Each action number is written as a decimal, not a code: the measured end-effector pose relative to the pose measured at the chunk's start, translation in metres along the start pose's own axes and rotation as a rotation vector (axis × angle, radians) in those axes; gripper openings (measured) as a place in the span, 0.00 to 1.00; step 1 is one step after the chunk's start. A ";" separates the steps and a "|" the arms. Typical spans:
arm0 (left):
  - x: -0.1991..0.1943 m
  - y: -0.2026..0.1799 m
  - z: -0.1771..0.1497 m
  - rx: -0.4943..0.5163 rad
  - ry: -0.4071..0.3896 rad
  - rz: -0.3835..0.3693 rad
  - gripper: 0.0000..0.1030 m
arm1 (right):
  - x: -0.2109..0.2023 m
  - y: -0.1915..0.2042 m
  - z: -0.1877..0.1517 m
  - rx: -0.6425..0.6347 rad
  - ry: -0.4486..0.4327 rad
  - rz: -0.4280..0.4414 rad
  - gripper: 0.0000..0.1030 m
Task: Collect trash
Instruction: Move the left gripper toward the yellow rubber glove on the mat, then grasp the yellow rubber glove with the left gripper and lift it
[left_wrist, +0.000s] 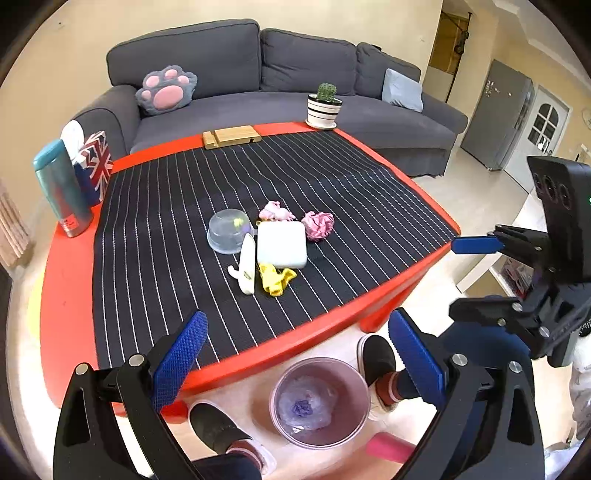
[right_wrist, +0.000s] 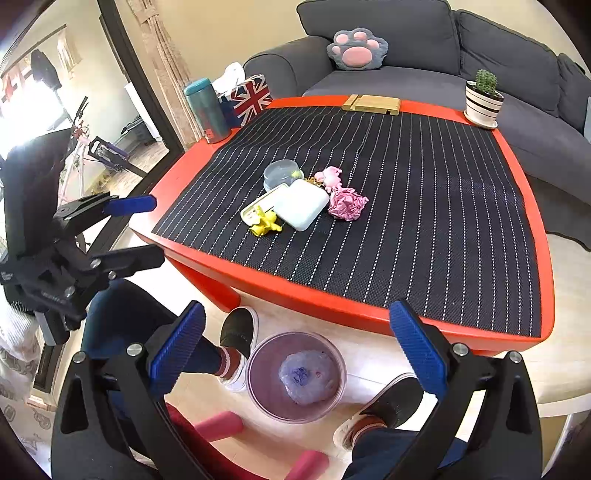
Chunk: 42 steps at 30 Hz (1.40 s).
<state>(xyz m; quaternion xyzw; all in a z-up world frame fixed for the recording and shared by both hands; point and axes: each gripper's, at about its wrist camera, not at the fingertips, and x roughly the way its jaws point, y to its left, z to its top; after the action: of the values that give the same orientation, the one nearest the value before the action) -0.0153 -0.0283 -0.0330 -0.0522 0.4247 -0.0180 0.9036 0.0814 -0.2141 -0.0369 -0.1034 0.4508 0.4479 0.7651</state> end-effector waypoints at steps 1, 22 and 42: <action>0.003 0.001 0.003 0.004 0.005 -0.001 0.92 | 0.001 -0.001 0.001 0.003 0.001 0.000 0.95; 0.083 0.001 0.038 0.103 0.140 -0.099 0.92 | 0.007 -0.027 0.001 0.047 0.011 -0.003 0.95; 0.112 0.012 0.033 0.087 0.187 -0.096 0.67 | 0.014 -0.032 0.000 0.057 0.024 0.002 0.95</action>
<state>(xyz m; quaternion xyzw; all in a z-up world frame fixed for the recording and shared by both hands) 0.0815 -0.0222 -0.0996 -0.0312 0.5030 -0.0843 0.8596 0.1096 -0.2244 -0.0559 -0.0866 0.4726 0.4346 0.7617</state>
